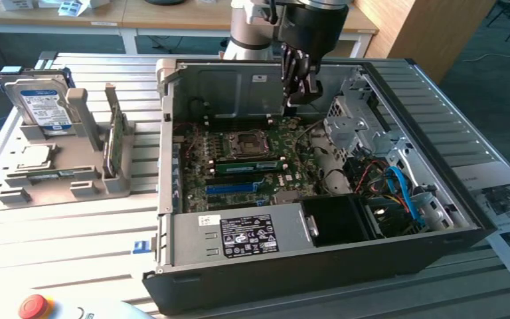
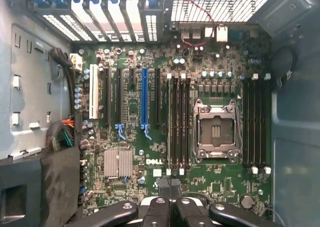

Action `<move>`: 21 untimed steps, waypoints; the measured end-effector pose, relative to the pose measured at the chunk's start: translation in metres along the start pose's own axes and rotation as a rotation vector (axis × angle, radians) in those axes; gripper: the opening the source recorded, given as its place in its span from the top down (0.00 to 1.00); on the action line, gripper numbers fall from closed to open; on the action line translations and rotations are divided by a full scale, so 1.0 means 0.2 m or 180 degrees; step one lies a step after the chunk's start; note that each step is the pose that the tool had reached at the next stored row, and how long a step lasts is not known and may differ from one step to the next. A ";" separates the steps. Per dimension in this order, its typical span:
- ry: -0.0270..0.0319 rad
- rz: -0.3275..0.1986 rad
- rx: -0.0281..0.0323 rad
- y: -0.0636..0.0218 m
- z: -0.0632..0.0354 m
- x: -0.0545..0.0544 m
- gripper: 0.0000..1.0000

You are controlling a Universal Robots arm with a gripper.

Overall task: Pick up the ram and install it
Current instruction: 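Press down the ram until it locks into place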

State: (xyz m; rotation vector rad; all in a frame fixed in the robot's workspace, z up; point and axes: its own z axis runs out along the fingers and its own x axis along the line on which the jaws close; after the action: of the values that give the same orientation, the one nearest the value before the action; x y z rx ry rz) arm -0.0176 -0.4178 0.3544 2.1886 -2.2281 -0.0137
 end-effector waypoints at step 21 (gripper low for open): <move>0.0000 0.0000 0.0000 -0.011 0.027 0.00 0.90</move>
State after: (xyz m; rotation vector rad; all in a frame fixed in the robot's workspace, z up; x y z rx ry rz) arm -0.0156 -0.4183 0.3489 2.1885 -2.2280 -0.0139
